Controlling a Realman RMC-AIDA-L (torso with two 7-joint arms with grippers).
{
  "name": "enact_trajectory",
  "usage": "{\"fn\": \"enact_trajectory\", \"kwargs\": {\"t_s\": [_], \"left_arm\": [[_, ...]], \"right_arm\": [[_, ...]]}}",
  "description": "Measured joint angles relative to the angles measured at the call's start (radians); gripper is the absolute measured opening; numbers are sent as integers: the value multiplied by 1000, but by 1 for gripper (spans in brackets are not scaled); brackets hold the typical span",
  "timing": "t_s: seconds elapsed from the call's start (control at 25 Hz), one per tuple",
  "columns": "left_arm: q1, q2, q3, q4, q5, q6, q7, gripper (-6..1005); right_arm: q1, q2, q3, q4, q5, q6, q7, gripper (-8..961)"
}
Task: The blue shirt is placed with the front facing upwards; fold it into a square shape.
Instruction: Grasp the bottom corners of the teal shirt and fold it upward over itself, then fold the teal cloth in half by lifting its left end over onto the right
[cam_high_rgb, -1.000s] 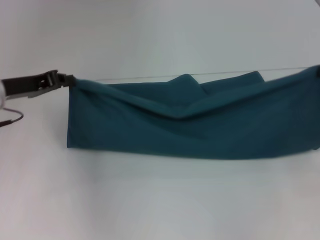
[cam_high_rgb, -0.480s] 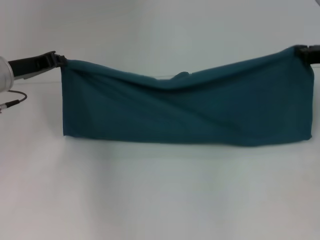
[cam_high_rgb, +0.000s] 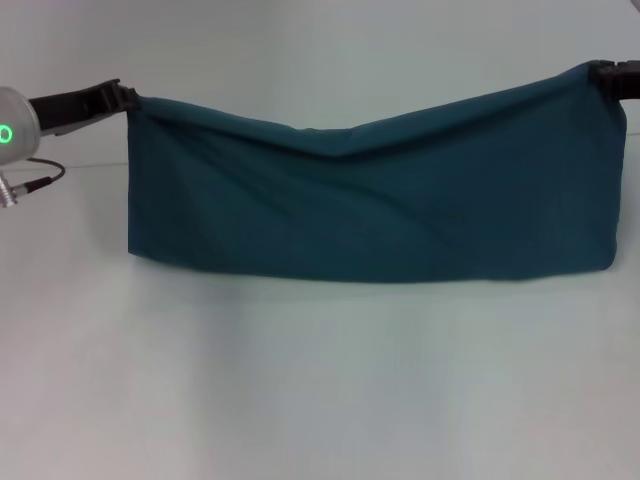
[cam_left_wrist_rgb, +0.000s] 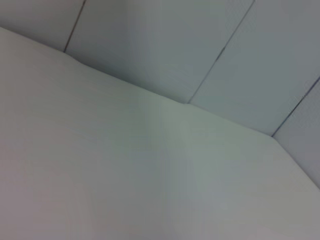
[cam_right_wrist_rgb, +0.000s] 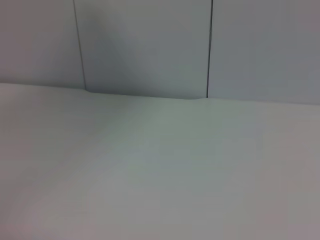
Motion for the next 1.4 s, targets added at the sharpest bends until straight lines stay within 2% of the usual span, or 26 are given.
{"fn": "enact_trajectory", "kwargs": {"t_s": [0.52,0.72,0.8,0.96,1.24,1.36,1.4], "left_arm": [[-11,-5,35,-41,-3,-50,3,164],[-12,-39,42,-47,-73,-83,101,169],[-12,-45,42,-49,-89,-108,113,172],[-9,-48,40,-54,-124,-169,114,195],[34,-48,36,-41,-221,-185,142,338],[59,-48,41,-28,-245,-144,143,399],[65,-48,42,-23,-245,-123,143,505]], "right_arm": [[15,7,-2,47,2,71,-36,54],[41,21,-2,88,2,170,-105,58],[49,29,-2,93,2,185,-129,60],[55,42,3,64,2,221,-132,145],[38,33,9,59,37,223,-129,293],[13,30,10,56,56,193,-125,504],[4,29,10,52,63,173,-120,552]]}}
